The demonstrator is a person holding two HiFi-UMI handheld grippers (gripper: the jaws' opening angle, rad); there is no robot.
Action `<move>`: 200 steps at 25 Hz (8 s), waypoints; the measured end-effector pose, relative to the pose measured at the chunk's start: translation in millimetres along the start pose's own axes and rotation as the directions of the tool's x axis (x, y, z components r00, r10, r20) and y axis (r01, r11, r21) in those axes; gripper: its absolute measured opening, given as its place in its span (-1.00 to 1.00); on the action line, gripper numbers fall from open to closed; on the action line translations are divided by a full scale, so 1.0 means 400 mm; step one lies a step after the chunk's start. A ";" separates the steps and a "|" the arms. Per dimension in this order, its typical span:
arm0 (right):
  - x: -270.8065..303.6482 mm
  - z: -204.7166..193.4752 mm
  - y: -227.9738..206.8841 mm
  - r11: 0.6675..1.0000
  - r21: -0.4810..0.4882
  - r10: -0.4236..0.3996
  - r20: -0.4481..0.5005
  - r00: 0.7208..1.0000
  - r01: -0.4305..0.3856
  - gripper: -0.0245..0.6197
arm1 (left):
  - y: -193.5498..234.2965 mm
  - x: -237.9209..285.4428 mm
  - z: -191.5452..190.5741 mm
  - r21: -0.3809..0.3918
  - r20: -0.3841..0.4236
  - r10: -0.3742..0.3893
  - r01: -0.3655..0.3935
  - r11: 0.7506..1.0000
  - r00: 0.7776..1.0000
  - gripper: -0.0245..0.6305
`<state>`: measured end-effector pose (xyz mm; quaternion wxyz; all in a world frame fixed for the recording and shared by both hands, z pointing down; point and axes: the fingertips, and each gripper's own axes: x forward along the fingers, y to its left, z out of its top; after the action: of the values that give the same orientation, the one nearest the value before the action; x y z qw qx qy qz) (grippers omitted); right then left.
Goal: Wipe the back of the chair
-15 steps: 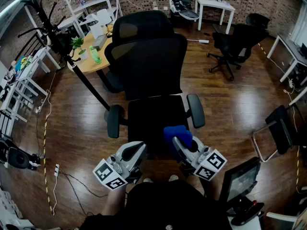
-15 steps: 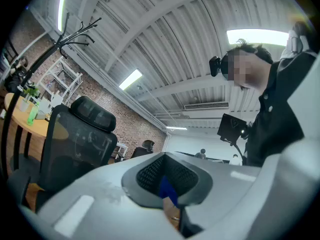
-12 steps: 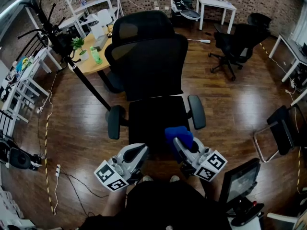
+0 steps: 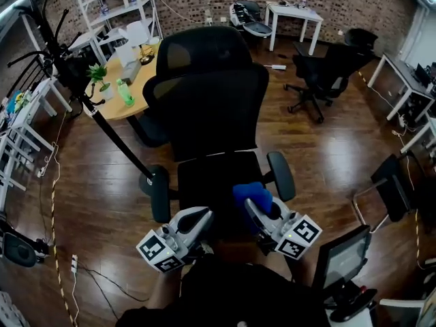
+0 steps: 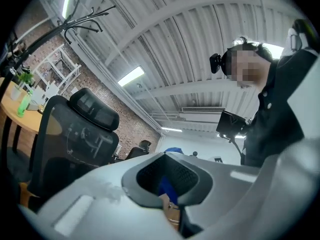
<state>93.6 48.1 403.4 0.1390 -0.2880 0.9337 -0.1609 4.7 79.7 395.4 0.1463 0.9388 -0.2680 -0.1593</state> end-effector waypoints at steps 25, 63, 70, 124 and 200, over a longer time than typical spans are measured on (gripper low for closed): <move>0.934 0.396 -0.299 0.984 -0.108 0.136 -0.029 0.990 -0.139 -0.83 | 0.419 -0.103 0.240 -0.006 0.146 0.109 -0.109 0.994 0.983 -0.92; 0.561 0.685 -0.908 0.842 0.084 -0.540 0.151 0.828 0.533 -0.83 | 0.424 0.040 0.214 0.021 0.046 0.020 -0.021 1.000 0.999 -0.92; 0.500 0.828 -0.787 0.814 -0.110 -0.508 0.342 0.790 0.570 -0.83 | 0.415 0.043 0.211 0.017 0.055 0.018 -0.019 1.000 0.998 -0.92; 0.730 0.287 -0.972 0.904 -0.019 -0.428 -0.031 0.903 0.428 -0.83 | 0.364 -0.067 0.186 0.036 0.019 0.215 -0.215 0.976 0.976 -0.92; 0.824 -0.151 -0.883 0.964 -0.083 -0.266 -0.256 0.929 0.253 -0.83 | 0.416 -0.092 0.186 0.013 0.010 0.278 -0.279 0.960 0.960 -0.92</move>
<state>-15.5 -406.9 537.7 -0.0167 -0.3879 0.9013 -0.1922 -128.9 -49.6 396.0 0.1593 0.8922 -0.3991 -0.1390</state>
